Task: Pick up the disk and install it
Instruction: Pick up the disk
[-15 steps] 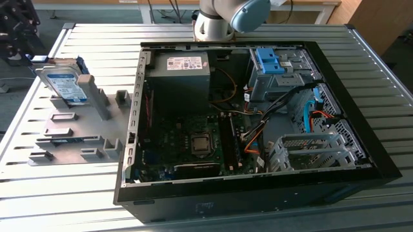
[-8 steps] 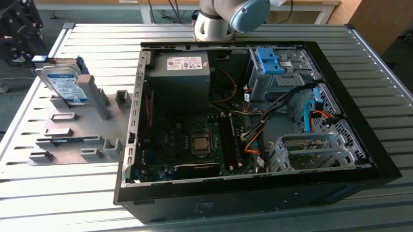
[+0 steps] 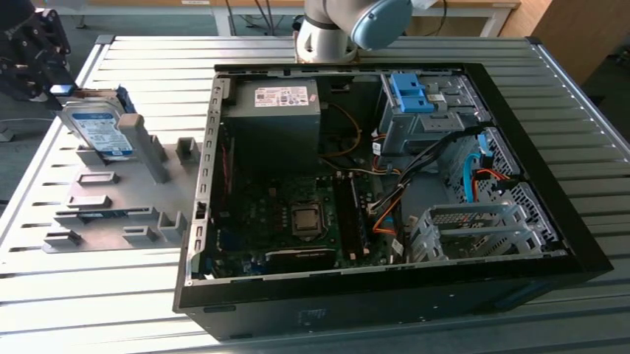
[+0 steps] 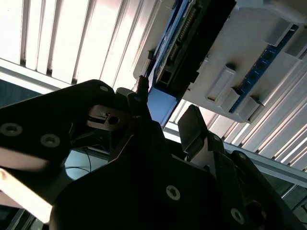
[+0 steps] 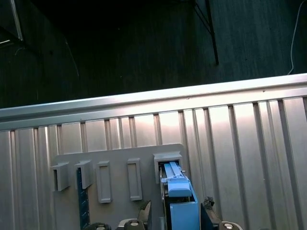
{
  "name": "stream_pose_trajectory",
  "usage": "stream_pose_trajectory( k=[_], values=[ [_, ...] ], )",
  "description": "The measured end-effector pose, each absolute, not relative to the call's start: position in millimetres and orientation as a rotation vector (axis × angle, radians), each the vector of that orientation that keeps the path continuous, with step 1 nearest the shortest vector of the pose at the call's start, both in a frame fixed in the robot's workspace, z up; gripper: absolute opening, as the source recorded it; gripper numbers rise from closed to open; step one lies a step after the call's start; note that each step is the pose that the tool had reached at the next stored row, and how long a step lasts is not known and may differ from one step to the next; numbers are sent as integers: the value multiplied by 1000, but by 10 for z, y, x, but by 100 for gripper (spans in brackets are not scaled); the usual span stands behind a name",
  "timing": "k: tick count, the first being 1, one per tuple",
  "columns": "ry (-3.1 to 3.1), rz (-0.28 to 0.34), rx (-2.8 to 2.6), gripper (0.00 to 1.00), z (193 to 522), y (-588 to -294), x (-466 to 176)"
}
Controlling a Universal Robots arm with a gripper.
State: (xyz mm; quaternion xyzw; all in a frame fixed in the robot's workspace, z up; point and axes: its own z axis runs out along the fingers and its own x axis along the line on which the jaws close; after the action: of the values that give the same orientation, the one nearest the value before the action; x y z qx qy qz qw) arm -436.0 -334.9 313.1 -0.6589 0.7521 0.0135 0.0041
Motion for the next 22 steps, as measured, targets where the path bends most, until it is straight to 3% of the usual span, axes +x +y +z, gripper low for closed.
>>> stream_pose_trajectory(
  k=[8,9,19,21,22],
  values=[
    [2357,43,-2065,51,2998,-3347,-4379],
    [2357,43,-2065,44,2985,-3346,-4380],
    [2357,43,-2065,44,2954,-3346,-4382],
    [2357,43,-2065,45,2954,-3346,-4382],
    [2357,43,-2065,51,2954,-3346,-4382]
  ],
)
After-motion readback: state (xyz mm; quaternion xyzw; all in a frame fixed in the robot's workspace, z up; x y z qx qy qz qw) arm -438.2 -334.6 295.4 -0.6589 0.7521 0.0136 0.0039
